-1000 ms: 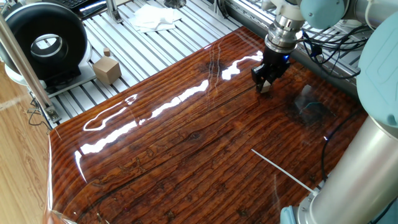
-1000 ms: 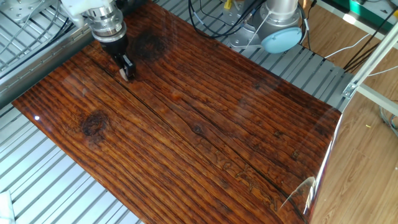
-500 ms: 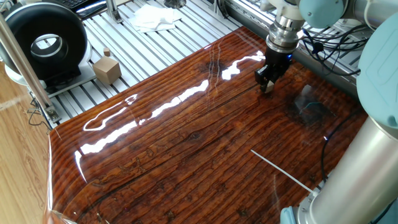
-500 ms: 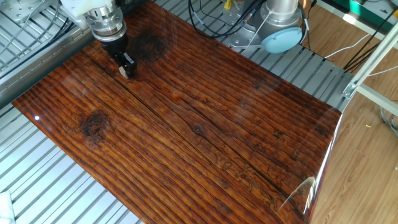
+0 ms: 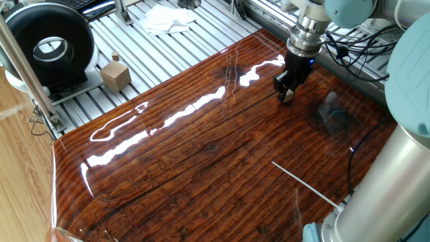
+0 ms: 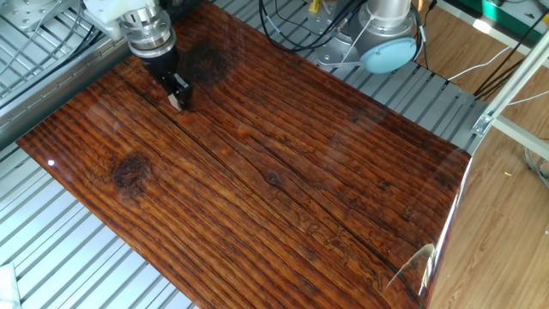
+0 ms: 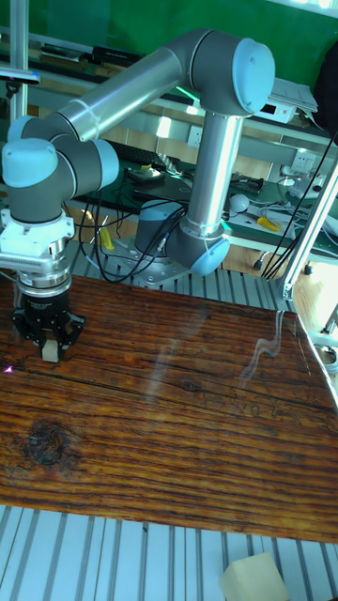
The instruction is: Hold a small block with the gripper and sweep it from left to right on the table
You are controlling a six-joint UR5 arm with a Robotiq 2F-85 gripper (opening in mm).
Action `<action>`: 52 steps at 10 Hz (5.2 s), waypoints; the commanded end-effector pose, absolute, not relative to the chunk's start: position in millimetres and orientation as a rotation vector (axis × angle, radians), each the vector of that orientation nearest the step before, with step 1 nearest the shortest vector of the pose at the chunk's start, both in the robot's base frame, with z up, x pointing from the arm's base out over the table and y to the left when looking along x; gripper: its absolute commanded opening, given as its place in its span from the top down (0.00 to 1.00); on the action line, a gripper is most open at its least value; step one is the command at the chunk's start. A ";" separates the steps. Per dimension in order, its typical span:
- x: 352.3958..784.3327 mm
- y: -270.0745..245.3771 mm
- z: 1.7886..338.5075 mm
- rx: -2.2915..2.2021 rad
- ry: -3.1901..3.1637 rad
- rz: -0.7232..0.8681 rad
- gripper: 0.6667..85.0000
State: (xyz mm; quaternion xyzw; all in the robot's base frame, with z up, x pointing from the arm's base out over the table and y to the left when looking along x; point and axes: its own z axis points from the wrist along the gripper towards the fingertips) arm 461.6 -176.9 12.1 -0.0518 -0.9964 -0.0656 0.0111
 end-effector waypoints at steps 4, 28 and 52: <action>460.7 -187.8 12.2 0.010 -3.120 -0.148 1.00; 468.7 -209.2 4.2 0.004 -3.157 0.001 1.00; 470.3 -196.1 2.6 0.001 -3.163 -0.082 1.00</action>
